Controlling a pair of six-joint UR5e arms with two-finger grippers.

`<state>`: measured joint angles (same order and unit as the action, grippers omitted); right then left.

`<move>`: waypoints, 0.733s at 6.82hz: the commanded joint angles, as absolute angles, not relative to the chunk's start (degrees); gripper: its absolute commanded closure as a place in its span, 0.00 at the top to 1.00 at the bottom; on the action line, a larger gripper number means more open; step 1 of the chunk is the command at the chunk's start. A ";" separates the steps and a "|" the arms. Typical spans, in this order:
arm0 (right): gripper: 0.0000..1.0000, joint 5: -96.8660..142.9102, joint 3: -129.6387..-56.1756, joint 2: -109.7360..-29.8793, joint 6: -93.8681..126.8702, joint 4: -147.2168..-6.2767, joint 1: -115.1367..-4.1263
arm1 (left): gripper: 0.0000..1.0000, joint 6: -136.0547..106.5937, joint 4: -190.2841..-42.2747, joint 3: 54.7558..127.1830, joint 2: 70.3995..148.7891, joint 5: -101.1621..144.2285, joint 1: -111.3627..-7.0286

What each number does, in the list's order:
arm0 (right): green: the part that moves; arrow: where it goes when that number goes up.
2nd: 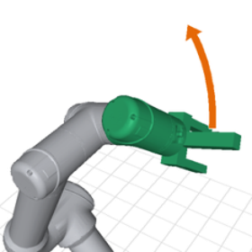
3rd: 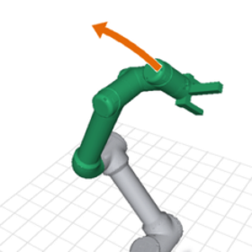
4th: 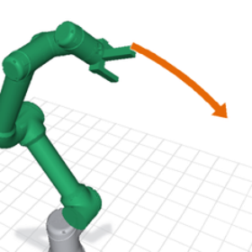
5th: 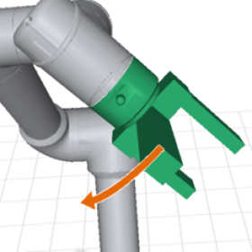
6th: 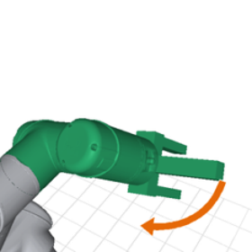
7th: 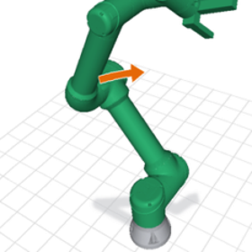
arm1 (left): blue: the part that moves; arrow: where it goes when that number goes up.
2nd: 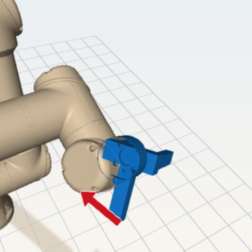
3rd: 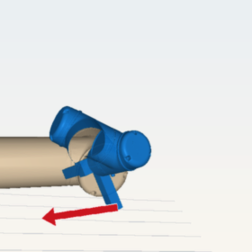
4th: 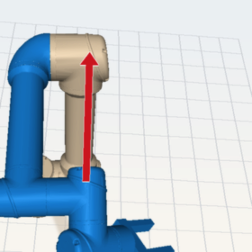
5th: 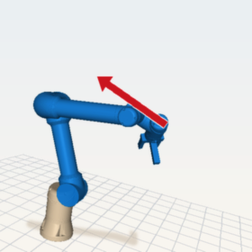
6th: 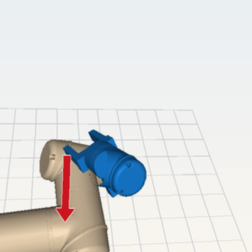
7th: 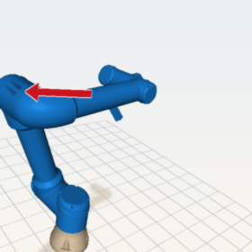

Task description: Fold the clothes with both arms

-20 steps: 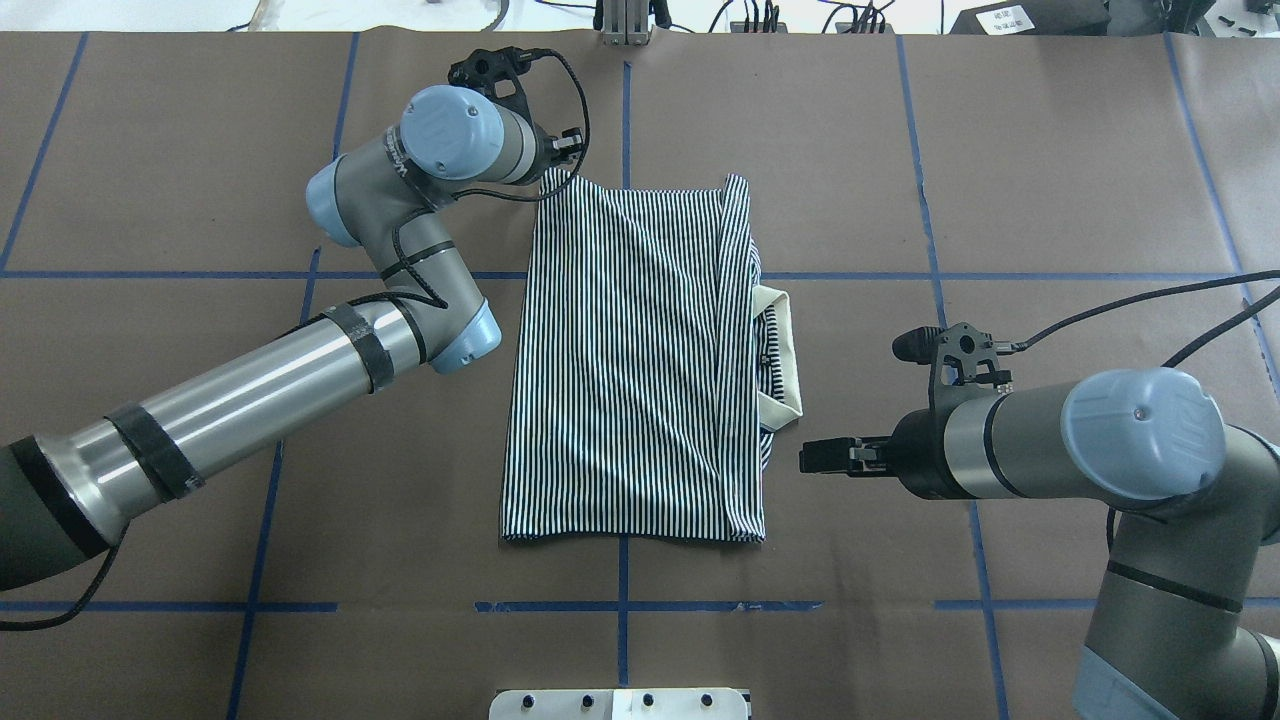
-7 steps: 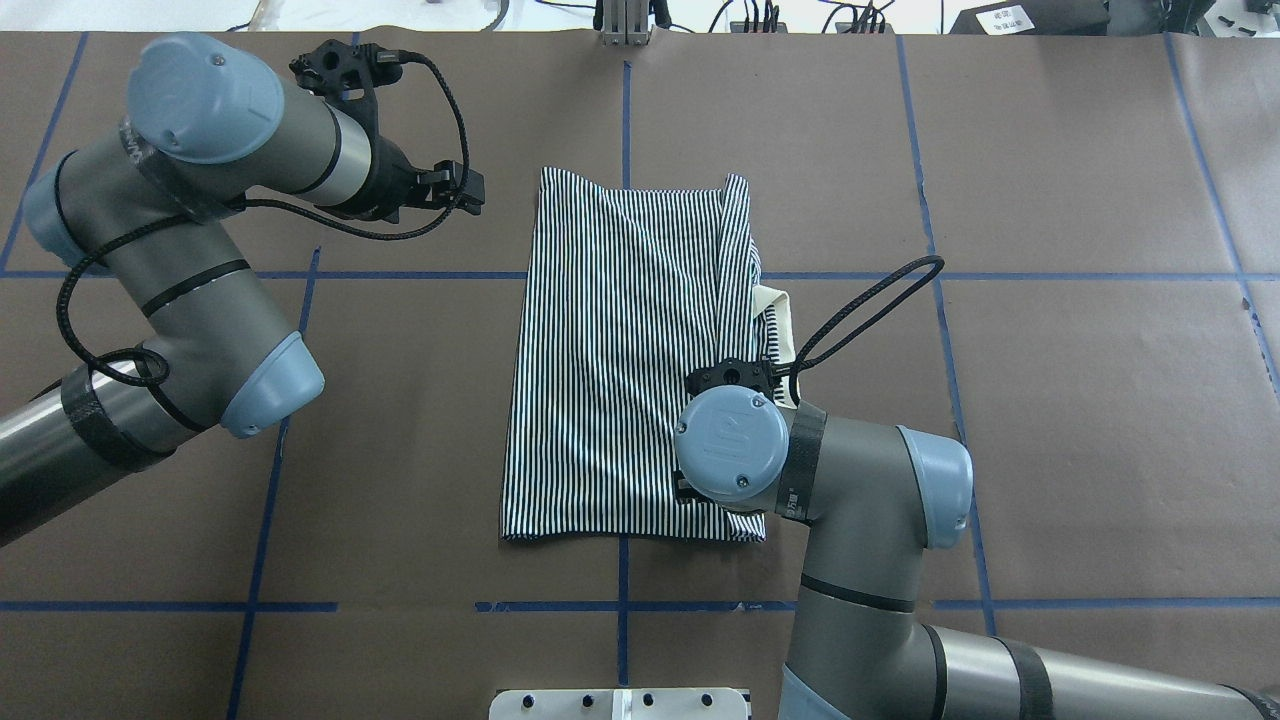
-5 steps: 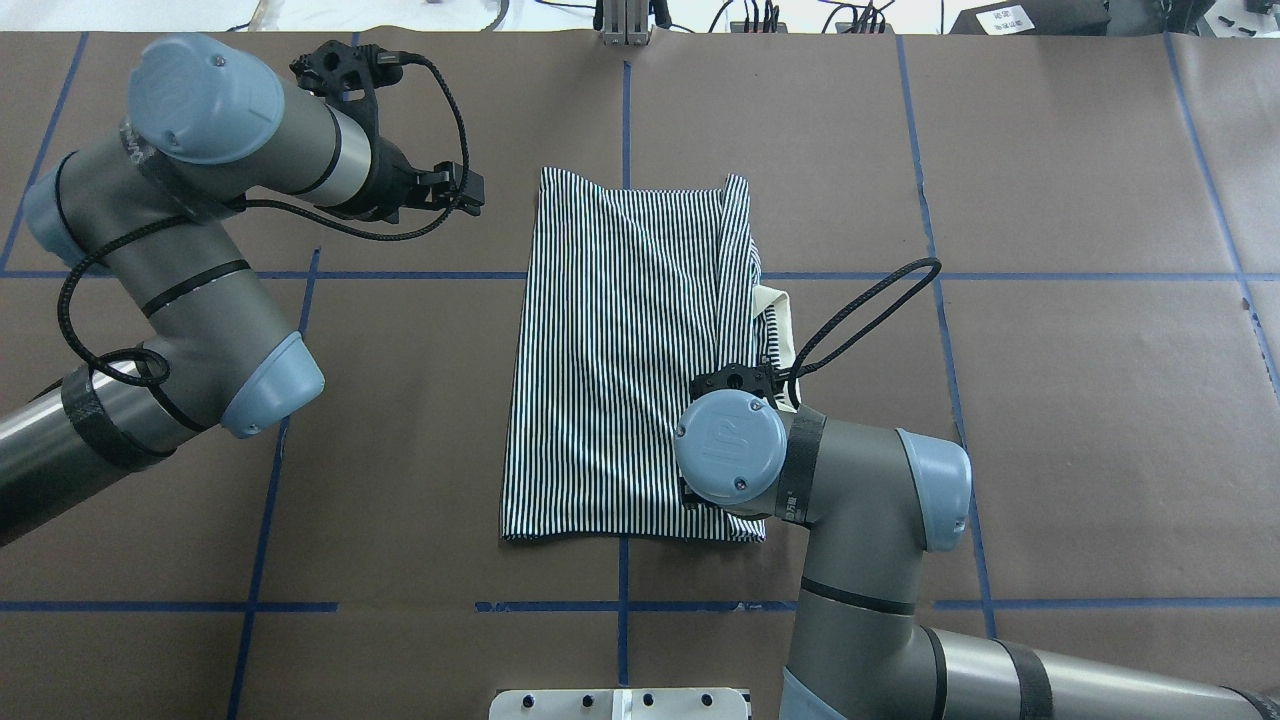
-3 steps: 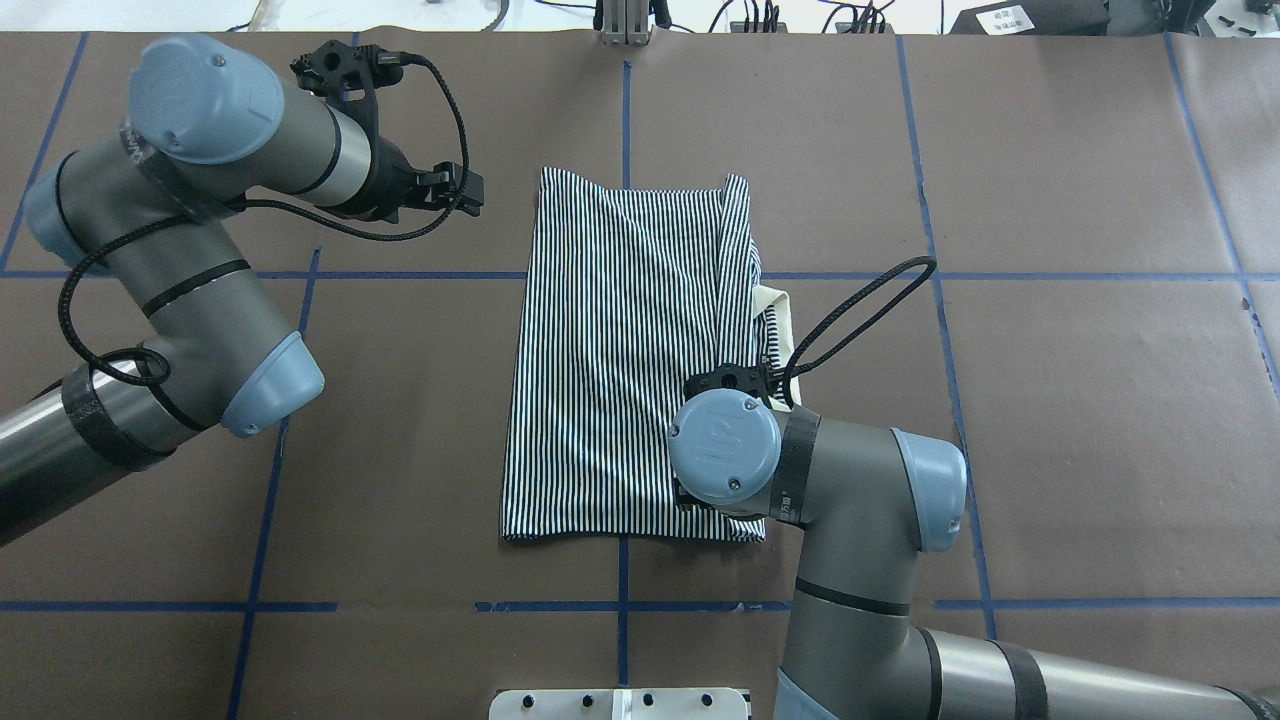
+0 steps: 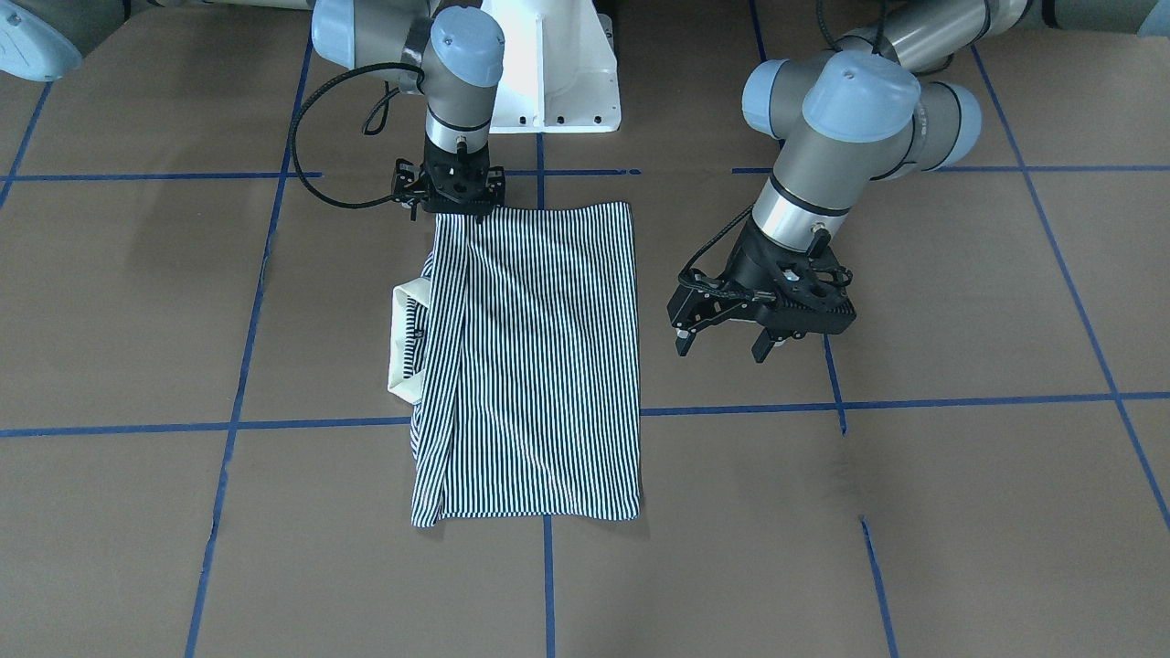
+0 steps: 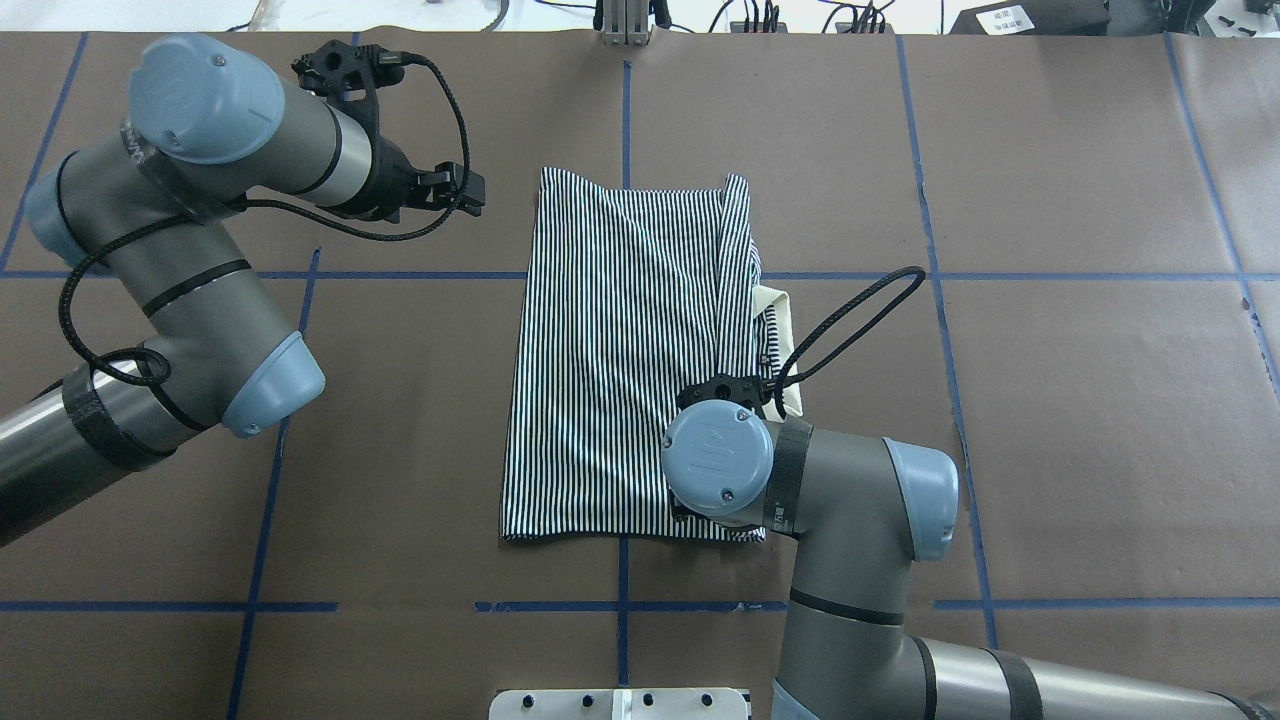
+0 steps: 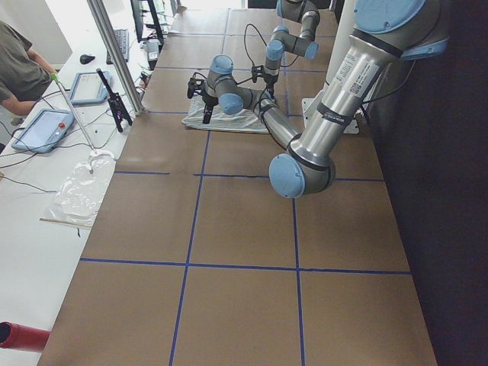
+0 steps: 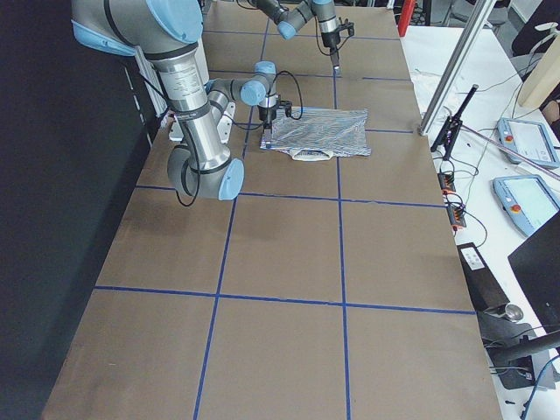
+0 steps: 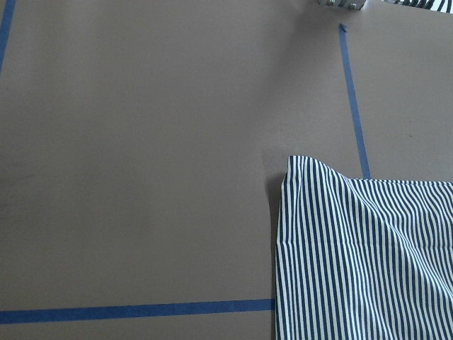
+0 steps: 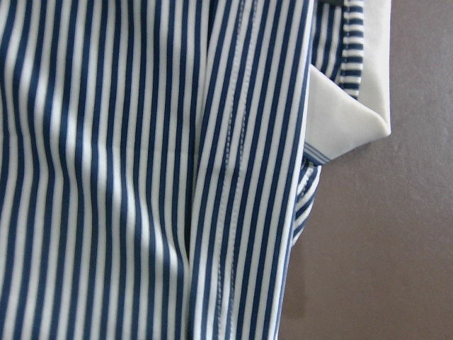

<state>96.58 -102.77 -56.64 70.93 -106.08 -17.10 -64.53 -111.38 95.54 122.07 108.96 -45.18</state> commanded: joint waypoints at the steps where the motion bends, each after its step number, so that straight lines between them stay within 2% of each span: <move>1: 1.00 96.59 -102.57 -57.39 70.93 -106.35 -16.96 | 1.00 -64.51 -111.71 95.36 122.08 108.81 -45.18; 5: 1.00 96.59 -102.66 -57.74 69.17 -109.15 -18.01 | 1.00 -64.60 -111.88 95.27 122.08 108.81 -45.09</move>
